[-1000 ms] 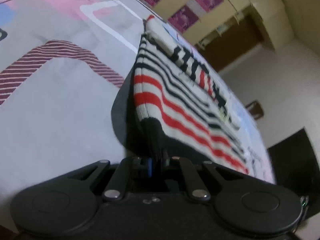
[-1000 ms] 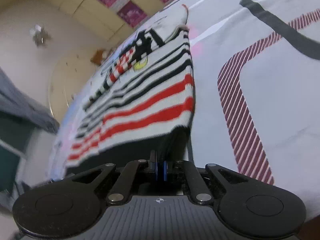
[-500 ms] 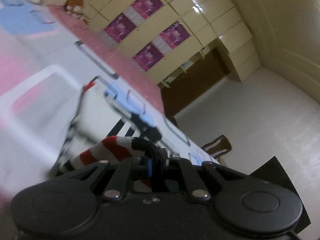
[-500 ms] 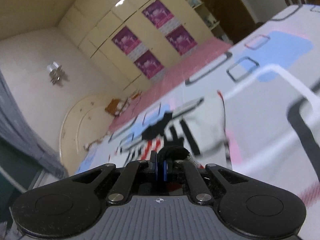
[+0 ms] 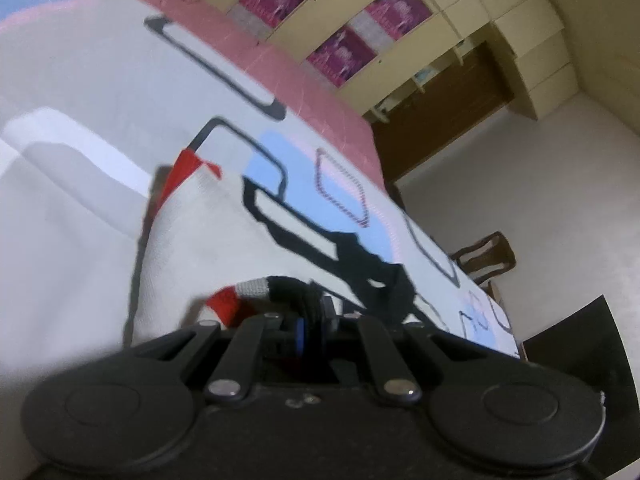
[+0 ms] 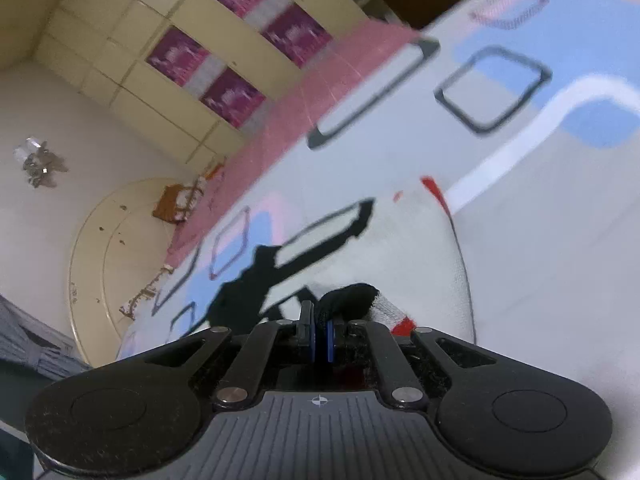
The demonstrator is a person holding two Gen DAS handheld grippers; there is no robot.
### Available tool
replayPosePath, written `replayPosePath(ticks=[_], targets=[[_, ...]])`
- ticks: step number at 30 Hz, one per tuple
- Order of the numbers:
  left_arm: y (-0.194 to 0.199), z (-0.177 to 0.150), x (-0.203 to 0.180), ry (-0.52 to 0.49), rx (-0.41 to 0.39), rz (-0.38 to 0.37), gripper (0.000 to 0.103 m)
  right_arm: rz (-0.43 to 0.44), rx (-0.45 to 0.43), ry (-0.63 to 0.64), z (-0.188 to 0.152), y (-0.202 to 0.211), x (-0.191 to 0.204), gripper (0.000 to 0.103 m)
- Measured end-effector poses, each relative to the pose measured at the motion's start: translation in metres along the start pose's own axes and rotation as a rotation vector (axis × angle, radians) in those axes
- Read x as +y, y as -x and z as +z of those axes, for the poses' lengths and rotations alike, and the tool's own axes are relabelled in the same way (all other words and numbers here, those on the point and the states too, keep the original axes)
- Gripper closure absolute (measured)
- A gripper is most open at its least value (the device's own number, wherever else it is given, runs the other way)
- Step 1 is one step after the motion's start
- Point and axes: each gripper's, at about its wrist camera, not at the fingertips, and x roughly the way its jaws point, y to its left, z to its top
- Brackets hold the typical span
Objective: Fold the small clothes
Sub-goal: 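Grasp the sweater hem with both grippers and lift it toward the collar, then lay the hem over the folded sleeves and open both grippers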
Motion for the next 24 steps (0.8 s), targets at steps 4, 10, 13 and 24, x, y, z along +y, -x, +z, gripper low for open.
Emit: replayPosePath(ticks=[4,10,13,24], targets=[[-0.014,0.009,0.007,0.001,0.026,-0.046,0.082,0.01,0.011,-0.037,0.015,-0.021,-0.012,0.098],[-0.042,0.031,0.009,0.011,-0.013,-0.092,0.044,-0.025,-0.095,-0.053,0.032,-0.041,-0.012,0.026],[-0.044,0.038,0.0,-0.056,-0.025,-0.071,0.042,-0.004,-0.133,-0.044,0.042,-0.037,-0.014,0.026],[-0.063,0.025,-0.049,-0.58,0.082,0.306,0.093,-0.251,0.038,0.599,-0.003,-0.081,0.035,0.053]])
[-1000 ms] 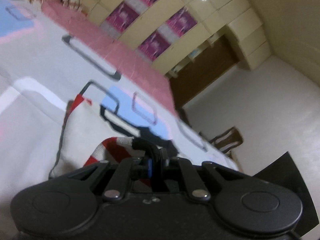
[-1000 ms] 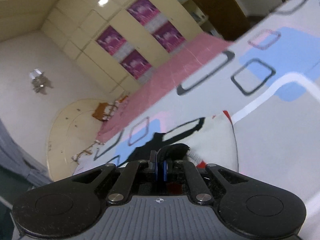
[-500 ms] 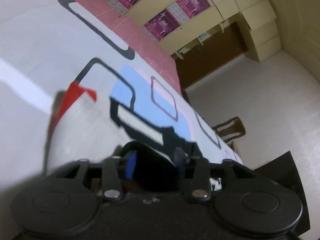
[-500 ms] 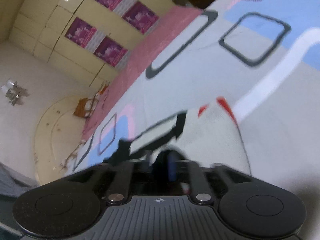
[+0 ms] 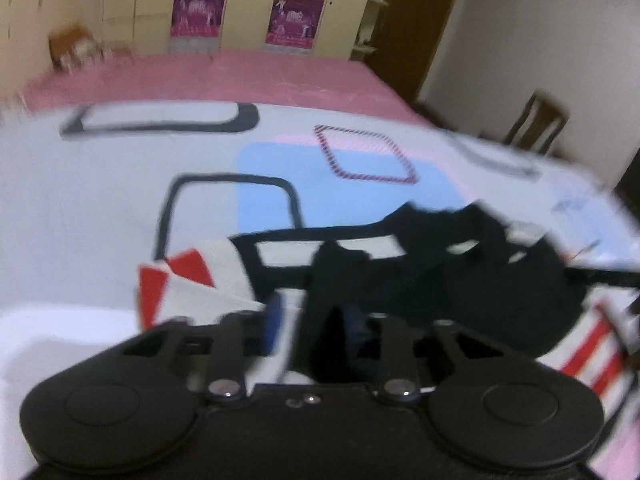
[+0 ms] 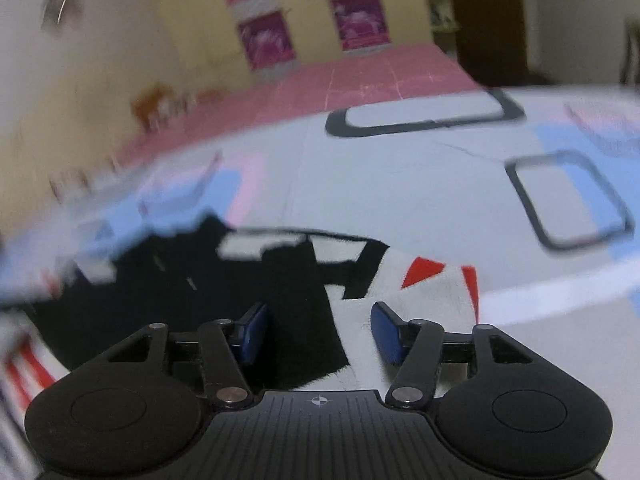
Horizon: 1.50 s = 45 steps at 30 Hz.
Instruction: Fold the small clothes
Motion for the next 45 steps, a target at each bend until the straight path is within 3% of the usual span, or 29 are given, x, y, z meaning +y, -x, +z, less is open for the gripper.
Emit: replayPosePath(ticks=[1,2,4,6,8,12,17,18,19,20,21,23,24,25,29,34,36,39,42,44,45], targets=[[0.0,-0.001,-0.002,-0.016,-0.01,0.011,0.098,-0.043,-0.011,0.085,-0.003,-0.002,0.012,0.081],[0.002,-0.002,-0.002,-0.002,-0.031,0.014,0.099,-0.078,-0.025,0.135,-0.005,-0.002,0.019,0.092],[0.016,-0.004,0.002,0.044,-0.107,0.02,0.099,-0.084,-0.059,0.115,-0.005,0.006,0.018,0.101],[0.029,-0.004,0.005,0.069,-0.184,0.03,0.099,-0.107,-0.119,0.099,-0.004,0.018,0.014,0.101],[0.031,-0.001,0.006,0.071,-0.214,0.052,0.099,-0.128,-0.154,0.076,-0.008,0.024,0.006,0.101],[-0.011,0.007,0.011,0.09,-0.089,0.081,0.099,-0.164,-0.069,0.017,-0.017,-0.004,-0.005,0.101],[-0.017,0.006,0.004,0.024,-0.075,0.113,0.097,-0.172,-0.053,0.005,-0.012,-0.004,-0.006,0.099],[-0.015,0.007,0.004,0.018,-0.07,0.114,0.089,-0.166,-0.06,-0.002,-0.009,-0.001,-0.007,0.075],[-0.013,0.007,0.003,0.019,-0.07,0.118,0.065,-0.192,-0.083,-0.004,-0.005,0.004,-0.005,0.031],[-0.008,0.007,0.001,0.017,-0.082,0.131,0.052,-0.204,-0.128,0.007,-0.006,0.014,-0.003,0.02],[0.0,0.006,-0.004,0.01,-0.105,0.146,0.04,-0.188,-0.172,0.022,-0.008,0.025,0.0,0.019],[0.022,0.002,-0.02,-0.005,-0.175,0.132,0.044,-0.157,-0.157,0.016,-0.006,0.034,0.01,0.026],[0.028,0.001,-0.03,-0.01,-0.192,0.095,0.048,-0.119,-0.142,0.019,-0.007,0.036,0.017,0.05],[0.031,-0.001,-0.043,-0.025,-0.198,0.061,0.049,-0.08,-0.117,0.034,-0.008,0.034,0.029,0.063],[0.016,-0.01,-0.101,-0.143,-0.129,-0.04,0.048,-0.012,-0.067,0.141,-0.021,0.018,0.086,0.063],[-0.003,-0.028,-0.118,-0.22,-0.075,-0.026,0.039,-0.005,-0.031,0.227,-0.034,-0.002,0.123,0.063],[0.004,-0.035,-0.102,-0.204,-0.085,0.018,0.036,-0.023,-0.033,0.242,-0.035,-0.001,0.113,0.063],[0.018,-0.046,-0.058,-0.132,-0.092,0.111,0.028,-0.213,-0.033,0.178,-0.036,0.006,0.068,0.063],[0.027,-0.048,-0.038,-0.109,-0.098,0.114,0.028,-0.202,-0.022,0.091,-0.039,0.018,0.028,0.063],[0.028,-0.044,-0.046,-0.119,-0.096,0.135,0.032,-0.231,-0.015,0.125,-0.036,0.021,0.038,0.063],[0.031,-0.043,-0.051,-0.116,-0.095,0.134,0.038,-0.244,-0.028,0.133,-0.034,0.024,0.047,0.062]])
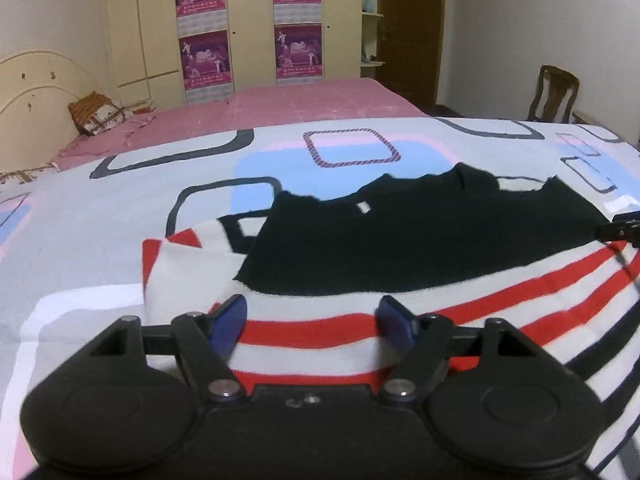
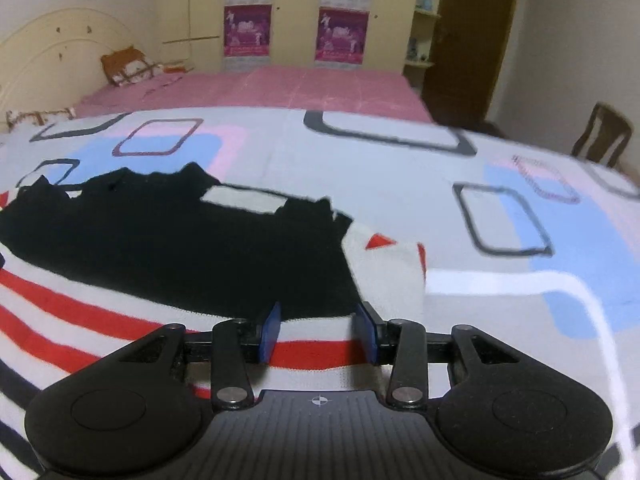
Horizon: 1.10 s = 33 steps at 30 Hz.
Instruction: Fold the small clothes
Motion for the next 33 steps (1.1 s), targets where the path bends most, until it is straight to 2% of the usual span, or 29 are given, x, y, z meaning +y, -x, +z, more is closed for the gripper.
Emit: replayPosePath(ticks=[2,3,7,9,11,13,14,15,16,17,18,19,20,23,24,26,28,31,33], targets=[[0.011,0.003,-0.018,0.004,-0.031,-0.043,0.039,0.045,-0.049,0.004,0.001,0.016,0.018,0.039],[0.016,0.003,-0.03,-0.008,-0.044,-0.08,0.039,0.096,-0.065,0.02,-0.003,0.025,0.027,0.035],[0.02,-0.008,-0.079,-0.068,-0.02,-0.188,0.04,0.215,-0.029,0.093,-0.018,0.033,0.071,0.035],[0.018,-0.016,-0.087,-0.076,-0.004,-0.18,0.041,0.188,0.006,0.128,-0.026,0.029,0.079,0.036],[0.02,-0.021,-0.074,-0.023,-0.005,-0.191,0.038,0.163,0.021,0.127,-0.031,0.031,0.072,0.036],[0.026,-0.028,-0.055,-0.002,-0.006,-0.149,0.037,0.113,0.045,0.071,-0.034,0.034,0.049,0.036],[0.028,-0.032,-0.045,-0.004,-0.003,-0.104,0.034,0.083,0.054,0.036,-0.036,0.035,0.037,0.036],[0.033,-0.038,-0.036,0.0,0.001,-0.063,0.024,0.07,0.066,0.002,-0.039,0.036,0.027,0.036],[0.035,-0.043,-0.026,0.025,0.005,-0.052,0.024,0.08,0.074,-0.027,-0.041,0.039,0.021,0.036],[0.038,-0.046,-0.018,0.064,0.012,-0.061,0.024,0.08,0.076,-0.035,-0.042,0.043,0.02,0.036],[0.043,-0.046,-0.016,0.083,0.013,-0.06,0.029,0.07,0.062,-0.024,-0.039,0.052,0.026,0.036],[0.049,-0.044,-0.019,0.075,0.007,-0.047,0.039,0.071,0.024,-0.005,-0.038,0.064,0.034,0.036],[0.055,-0.041,-0.024,0.068,-0.004,-0.051,0.042,0.092,-0.006,0.005,-0.036,0.073,0.042,0.036],[0.07,-0.037,-0.051,0.032,-0.043,-0.108,0.042,0.181,-0.013,0.026,-0.037,0.085,0.072,0.038],[0.07,-0.037,-0.06,0.01,-0.033,-0.116,0.042,0.194,0.001,0.047,-0.04,0.085,0.083,0.042],[0.057,-0.043,-0.076,-0.026,0.042,-0.121,0.041,0.178,0.073,0.086,-0.05,0.079,0.102,0.045],[0.055,-0.05,-0.087,-0.082,0.049,-0.084,0.04,0.147,0.1,0.121,-0.063,0.074,0.114,0.045],[0.071,-0.049,-0.081,-0.054,0.012,-0.107,0.042,0.182,0.073,0.107,-0.063,0.086,0.111,0.045],[0.079,-0.051,-0.067,-0.028,-0.012,-0.068,0.042,0.176,0.07,0.12,-0.063,0.089,0.107,0.045]])
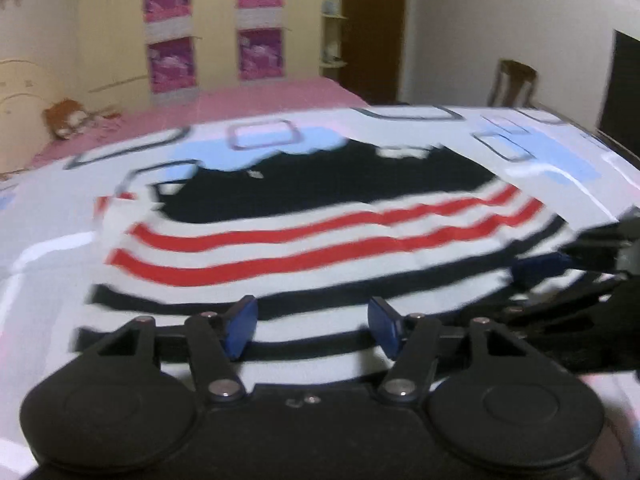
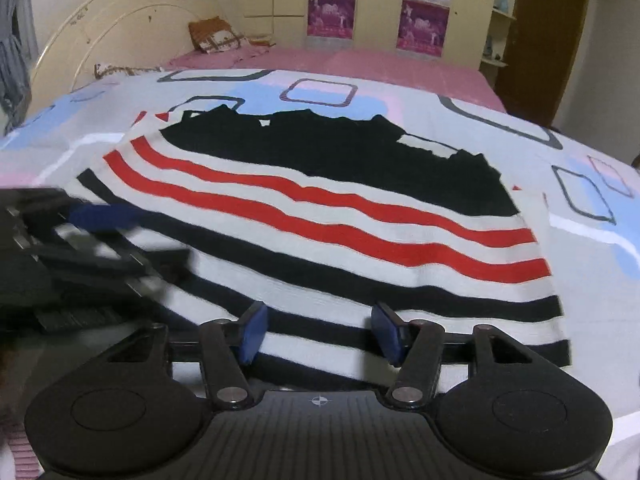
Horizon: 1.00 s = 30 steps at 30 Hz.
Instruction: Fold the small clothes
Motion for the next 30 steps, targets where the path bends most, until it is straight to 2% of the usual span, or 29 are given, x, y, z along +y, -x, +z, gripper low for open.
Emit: replayPosePath(ticks=[8,11,13,14,15,17,18,19,23,24,26,30], targets=[[0.017,-0.026,0.065,0.075,0.034,0.12,0.046,-0.133,0.034,-0.081,-0.025,0.015,-0.072,0.045],[0.022,-0.034,0.073,0.11,0.043,0.102,0.048,-0.129,0.05,-0.124,-0.039,0.02,-0.097,0.051],[0.024,-0.029,0.067,0.102,0.036,0.118,0.05,-0.12,0.05,-0.122,-0.04,0.023,-0.099,0.053],[0.026,-0.026,0.066,0.109,0.023,0.115,0.05,-0.123,0.046,-0.115,-0.037,0.026,-0.097,0.057],[0.028,-0.025,0.065,0.118,0.012,0.113,0.05,-0.118,0.03,-0.121,-0.035,0.03,-0.095,0.067],[0.022,-0.026,0.064,0.111,0.043,0.131,0.05,-0.118,0.016,-0.136,-0.035,0.032,-0.095,0.067],[0.017,-0.029,0.064,0.11,0.066,0.134,0.049,-0.128,0.049,-0.133,-0.039,0.025,-0.098,0.067],[0.014,-0.03,0.065,0.114,0.07,0.133,0.049,-0.122,0.044,-0.137,-0.041,0.021,-0.099,0.067],[0.024,-0.029,0.066,0.126,0.035,0.134,0.05,-0.127,0.024,-0.149,-0.036,0.032,-0.102,0.067],[0.021,-0.031,0.067,0.129,0.05,0.132,0.05,-0.134,0.008,-0.151,-0.036,0.036,-0.103,0.067],[0.017,-0.035,0.069,0.136,0.054,0.125,0.049,-0.139,0.053,-0.142,-0.042,0.027,-0.105,0.067],[0.015,-0.035,0.065,0.121,0.059,0.142,0.049,-0.15,0.052,-0.118,-0.044,0.024,-0.101,0.067]])
